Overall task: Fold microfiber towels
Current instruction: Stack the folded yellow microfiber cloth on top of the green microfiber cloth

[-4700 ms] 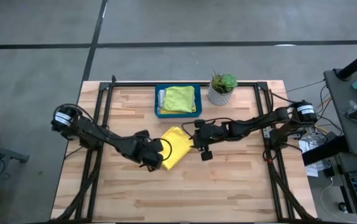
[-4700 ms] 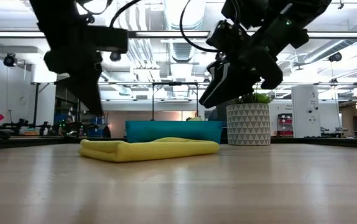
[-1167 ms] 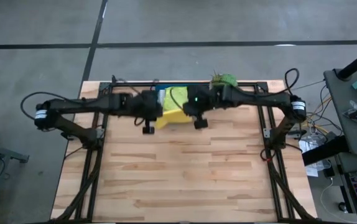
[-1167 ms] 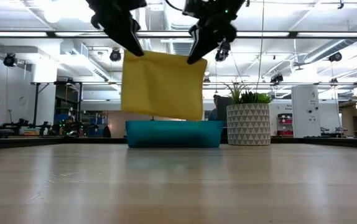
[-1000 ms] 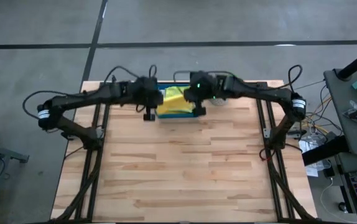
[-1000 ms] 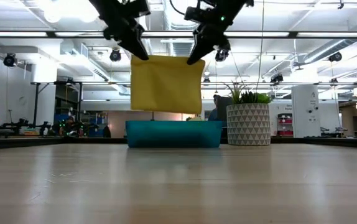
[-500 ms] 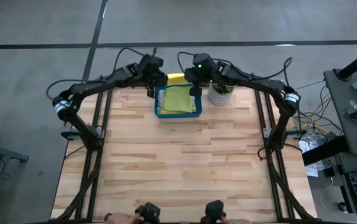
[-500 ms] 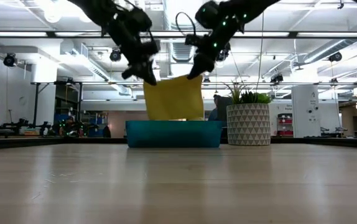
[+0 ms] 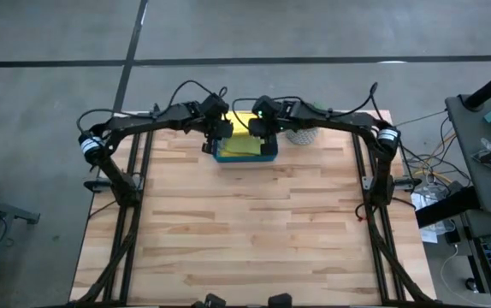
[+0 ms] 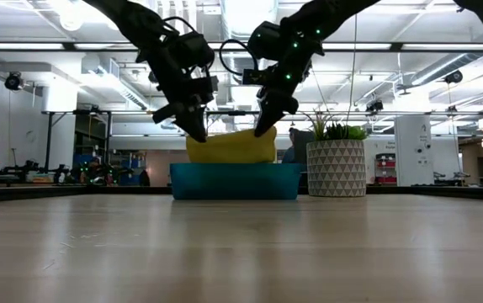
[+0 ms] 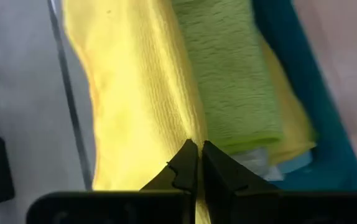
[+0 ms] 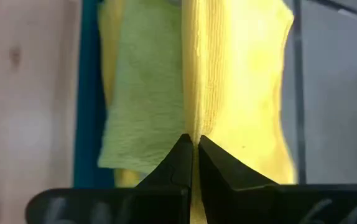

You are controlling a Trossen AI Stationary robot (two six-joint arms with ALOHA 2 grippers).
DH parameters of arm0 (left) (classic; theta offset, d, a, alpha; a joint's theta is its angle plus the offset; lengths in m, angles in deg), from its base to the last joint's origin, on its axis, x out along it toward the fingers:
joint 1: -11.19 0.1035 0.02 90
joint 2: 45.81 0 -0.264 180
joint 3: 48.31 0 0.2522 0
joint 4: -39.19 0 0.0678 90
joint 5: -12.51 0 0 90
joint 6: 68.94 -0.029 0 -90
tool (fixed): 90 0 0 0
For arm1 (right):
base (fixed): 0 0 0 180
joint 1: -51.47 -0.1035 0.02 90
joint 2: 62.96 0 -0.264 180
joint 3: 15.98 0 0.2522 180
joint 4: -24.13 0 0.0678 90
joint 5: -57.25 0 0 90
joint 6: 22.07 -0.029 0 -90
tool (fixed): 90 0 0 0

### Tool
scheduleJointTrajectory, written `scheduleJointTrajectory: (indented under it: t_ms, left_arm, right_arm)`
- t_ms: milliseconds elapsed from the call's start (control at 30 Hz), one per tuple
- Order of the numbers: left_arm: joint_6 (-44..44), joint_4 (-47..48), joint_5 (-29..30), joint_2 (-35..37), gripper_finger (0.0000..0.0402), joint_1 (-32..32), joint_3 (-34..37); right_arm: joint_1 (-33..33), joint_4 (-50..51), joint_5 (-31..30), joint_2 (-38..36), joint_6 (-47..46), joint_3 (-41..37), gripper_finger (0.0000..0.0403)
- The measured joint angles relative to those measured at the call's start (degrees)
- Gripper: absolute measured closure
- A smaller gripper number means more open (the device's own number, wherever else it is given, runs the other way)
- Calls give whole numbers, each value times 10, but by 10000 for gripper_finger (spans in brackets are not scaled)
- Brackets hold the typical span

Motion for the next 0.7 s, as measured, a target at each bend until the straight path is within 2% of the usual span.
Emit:
scheduleJointTrajectory:
  t_ms: [233,467,600,700]
  left_arm:
    - [34,1,-12,1,401,-30,12]
    - [69,5,-14,-8,401,-41,16]
    - [75,10,-13,-12,398,-41,23]
    - [76,13,-11,-12,380,-41,36]
  right_arm:
    - [-17,41,5,0,-32,0,394]
    - [-17,48,62,0,-74,0,393]
    - [-17,50,63,0,-86,0,379]
    - [-17,54,64,0,-86,-1,357]
